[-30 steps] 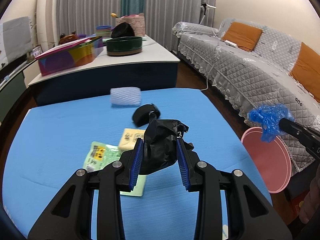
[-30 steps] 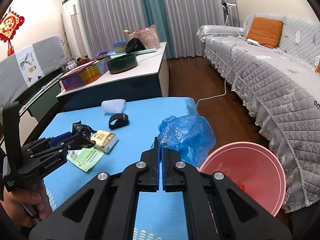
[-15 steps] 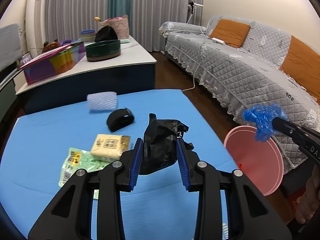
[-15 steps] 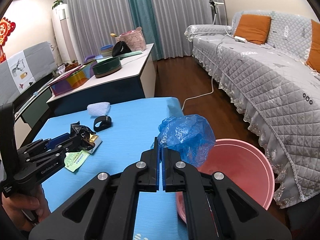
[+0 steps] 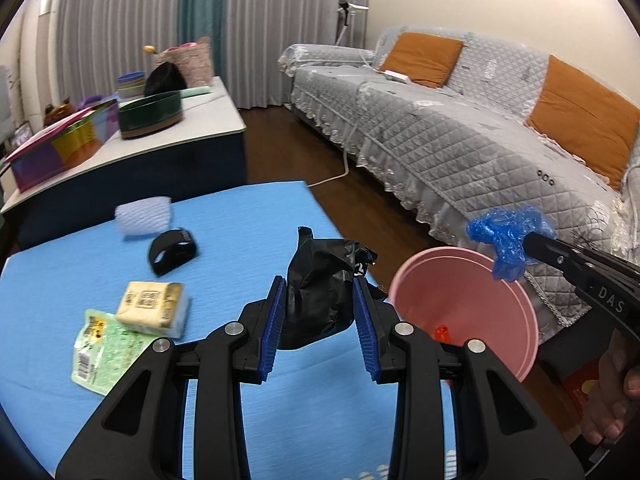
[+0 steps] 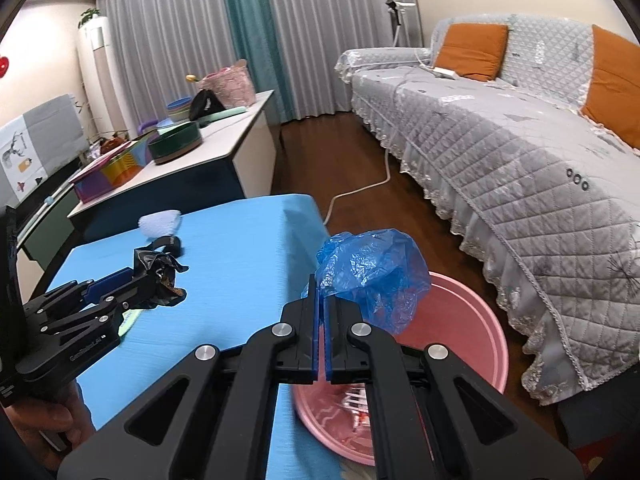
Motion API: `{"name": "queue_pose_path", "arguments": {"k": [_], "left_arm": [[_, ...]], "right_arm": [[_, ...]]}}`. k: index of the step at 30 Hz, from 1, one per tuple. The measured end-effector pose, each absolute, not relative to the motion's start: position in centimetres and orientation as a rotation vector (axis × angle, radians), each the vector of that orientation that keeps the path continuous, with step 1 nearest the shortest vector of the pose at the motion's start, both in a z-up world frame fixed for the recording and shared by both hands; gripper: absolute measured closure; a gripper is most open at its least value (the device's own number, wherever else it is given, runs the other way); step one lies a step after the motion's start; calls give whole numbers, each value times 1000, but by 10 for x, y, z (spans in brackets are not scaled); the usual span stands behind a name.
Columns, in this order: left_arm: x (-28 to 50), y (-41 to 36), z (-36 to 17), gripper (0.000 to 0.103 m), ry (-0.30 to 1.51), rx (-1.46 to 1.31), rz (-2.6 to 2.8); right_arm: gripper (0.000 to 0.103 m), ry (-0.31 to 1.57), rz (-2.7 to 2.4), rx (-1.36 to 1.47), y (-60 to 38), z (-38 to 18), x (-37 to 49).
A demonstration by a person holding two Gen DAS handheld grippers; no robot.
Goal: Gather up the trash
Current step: 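Carry the black bag and blue bag over the pink bin with both tools, then open both tools to drop the black and blue bags into the bin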
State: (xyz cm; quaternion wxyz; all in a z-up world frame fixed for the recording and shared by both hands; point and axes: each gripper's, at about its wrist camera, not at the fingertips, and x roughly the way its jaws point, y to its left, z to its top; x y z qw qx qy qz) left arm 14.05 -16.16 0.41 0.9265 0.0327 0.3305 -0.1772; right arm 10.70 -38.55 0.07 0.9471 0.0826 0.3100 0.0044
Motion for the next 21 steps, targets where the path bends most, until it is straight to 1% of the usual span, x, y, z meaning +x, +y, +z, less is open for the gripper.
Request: {"name": "queue_pose_path", "arguments": {"k": [14, 21], "left_arm": [[131, -222, -1, 69, 675, 120, -499], [130, -240, -7, 69, 687, 143, -524]], "right_arm": [[101, 637, -71, 185, -429, -6, 94], [101, 645, -93, 202, -446, -12, 89]]}}
